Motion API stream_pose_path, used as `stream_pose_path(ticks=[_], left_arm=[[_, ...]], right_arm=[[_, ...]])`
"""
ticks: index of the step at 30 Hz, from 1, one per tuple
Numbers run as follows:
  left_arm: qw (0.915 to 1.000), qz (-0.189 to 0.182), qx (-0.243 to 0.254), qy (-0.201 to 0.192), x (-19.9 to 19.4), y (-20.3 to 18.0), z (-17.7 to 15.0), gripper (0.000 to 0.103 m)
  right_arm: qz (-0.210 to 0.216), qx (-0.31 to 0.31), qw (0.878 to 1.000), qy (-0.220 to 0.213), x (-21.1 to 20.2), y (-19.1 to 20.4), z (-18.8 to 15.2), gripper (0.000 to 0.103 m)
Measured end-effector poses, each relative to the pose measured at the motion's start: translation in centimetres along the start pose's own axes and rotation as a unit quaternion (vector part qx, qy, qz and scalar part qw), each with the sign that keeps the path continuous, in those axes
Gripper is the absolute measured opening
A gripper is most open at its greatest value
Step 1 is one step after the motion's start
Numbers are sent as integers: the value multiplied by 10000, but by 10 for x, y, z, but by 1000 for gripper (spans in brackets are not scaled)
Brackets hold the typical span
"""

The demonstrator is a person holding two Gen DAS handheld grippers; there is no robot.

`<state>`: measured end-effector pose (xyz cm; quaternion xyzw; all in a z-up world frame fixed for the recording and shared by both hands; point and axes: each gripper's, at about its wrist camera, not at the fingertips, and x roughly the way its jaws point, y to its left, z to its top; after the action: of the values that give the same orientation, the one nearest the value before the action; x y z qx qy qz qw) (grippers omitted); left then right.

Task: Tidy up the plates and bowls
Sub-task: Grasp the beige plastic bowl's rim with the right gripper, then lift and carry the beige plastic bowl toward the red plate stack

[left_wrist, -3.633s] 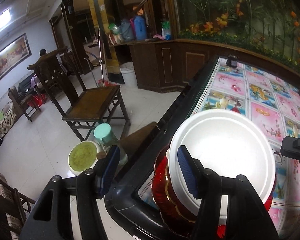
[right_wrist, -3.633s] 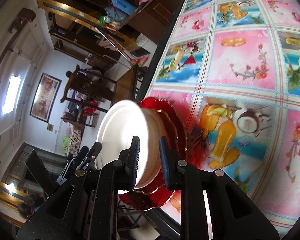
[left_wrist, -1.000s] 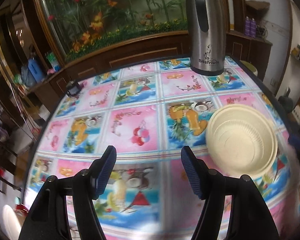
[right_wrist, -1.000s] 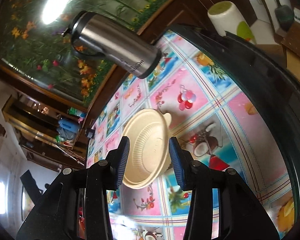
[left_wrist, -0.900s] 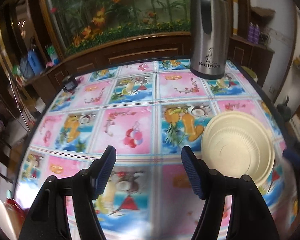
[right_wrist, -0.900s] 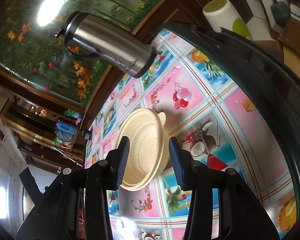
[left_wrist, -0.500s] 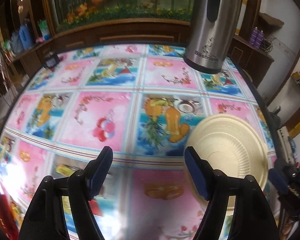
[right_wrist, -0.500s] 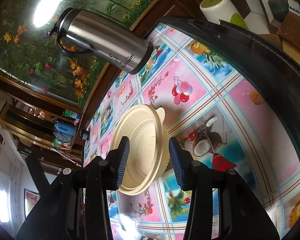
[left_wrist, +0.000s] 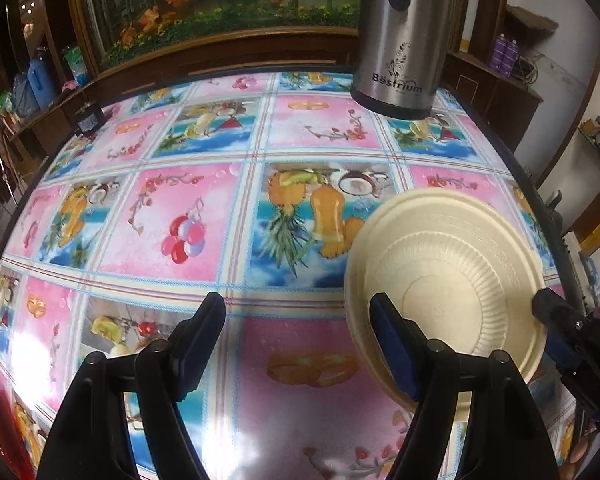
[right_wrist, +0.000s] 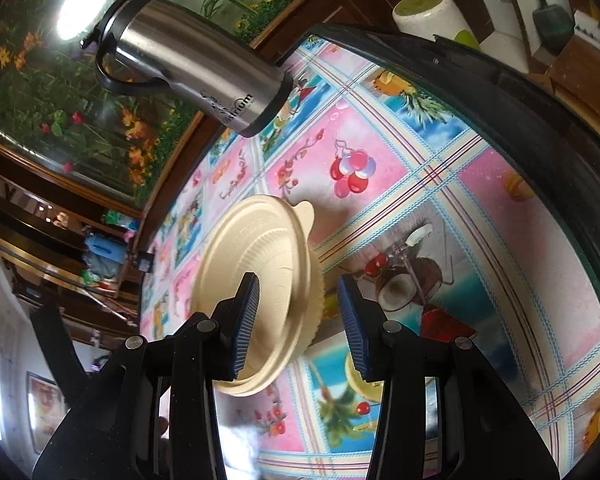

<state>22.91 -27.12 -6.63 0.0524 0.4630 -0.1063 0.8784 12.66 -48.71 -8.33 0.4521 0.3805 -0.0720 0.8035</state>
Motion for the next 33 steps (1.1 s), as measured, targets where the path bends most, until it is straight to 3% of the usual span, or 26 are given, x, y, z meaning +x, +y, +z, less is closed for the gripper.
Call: stream_pose_path(ticks=[5,13,23,27,29,31,33], left_arm=[[9994,-203,-112,-254,-13,7,4,75],[9983,-511,-260,120,8,4,3,78],[9966,-741,-86,352,25,-4,-8,76],[9960,-840,-79,283,22,0,-8,43],[9958,-877,-11,247,21,-1,-8,36],[9955,-918,97,235,21,-4,-10,22],[9942,-1031,127,275,22,-5,-11,17]], right_arm=[[36,0,10000,63,4,-1,0,40],[-45,-26,9999,129,11,3,-4,40],[-200,-10,9998,22,13,1,-6,40],[-237,-57,9997,-37,13,2,-7,31],[-206,-89,9997,-23,14,2,-7,22],[-200,-149,9997,-16,15,5,-8,19],[-235,-285,9993,-19,16,9,-10,15]])
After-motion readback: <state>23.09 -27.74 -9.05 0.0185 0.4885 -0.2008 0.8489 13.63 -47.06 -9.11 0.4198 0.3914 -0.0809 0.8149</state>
